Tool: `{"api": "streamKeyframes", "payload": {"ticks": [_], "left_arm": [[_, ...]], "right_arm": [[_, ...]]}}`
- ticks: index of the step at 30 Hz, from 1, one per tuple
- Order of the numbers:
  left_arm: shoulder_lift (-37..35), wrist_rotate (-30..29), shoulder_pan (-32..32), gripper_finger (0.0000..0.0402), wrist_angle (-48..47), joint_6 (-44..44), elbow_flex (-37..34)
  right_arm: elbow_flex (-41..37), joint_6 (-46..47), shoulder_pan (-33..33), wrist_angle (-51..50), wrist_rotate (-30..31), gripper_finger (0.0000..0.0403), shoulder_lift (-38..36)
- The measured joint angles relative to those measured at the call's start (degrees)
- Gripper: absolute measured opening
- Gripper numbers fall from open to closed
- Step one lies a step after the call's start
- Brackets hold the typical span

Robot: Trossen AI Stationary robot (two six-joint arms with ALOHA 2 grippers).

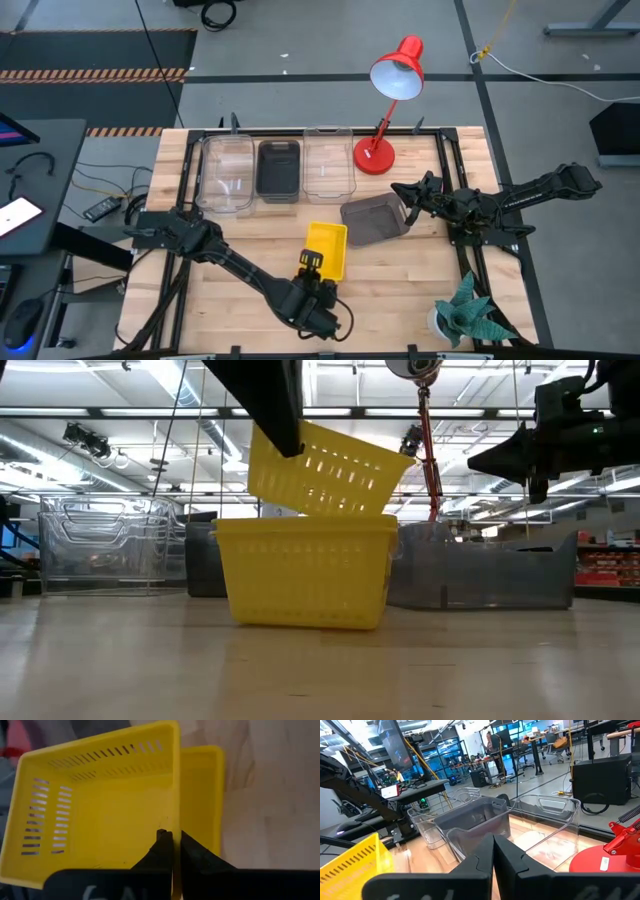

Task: Stack baskets by color
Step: Stack the right yellow bin on top of the left yellow bin

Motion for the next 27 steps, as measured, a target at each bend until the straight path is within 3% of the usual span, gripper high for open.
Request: {"api": "streamKeyframes", "payload": {"ticks": [8,20,24,27], "left_arm": [[0.0,7.7,0.5,0.0021,0.8,3.0,0.0],[-0.2,8.9,1.5,0.0218,2.1,1.7,1.1],[-1.8,8.2,1.9,0.0238,-2.0,1.8,1.3],[-2.1,13.4,2.7,0.0229,-5.2,4.8,1.2]], "right_arm": [[0.0,0.0,0.0,0.0,0.0,0.0013,0.0],[0.0,0.0,0.0,0.0,0.0,0.0013,0.0],[0.0,0.0,0.0,0.0,0.0,0.0013,0.0],[0.0,0.0,0.0,0.0,0.0,0.0013,0.0]]}}
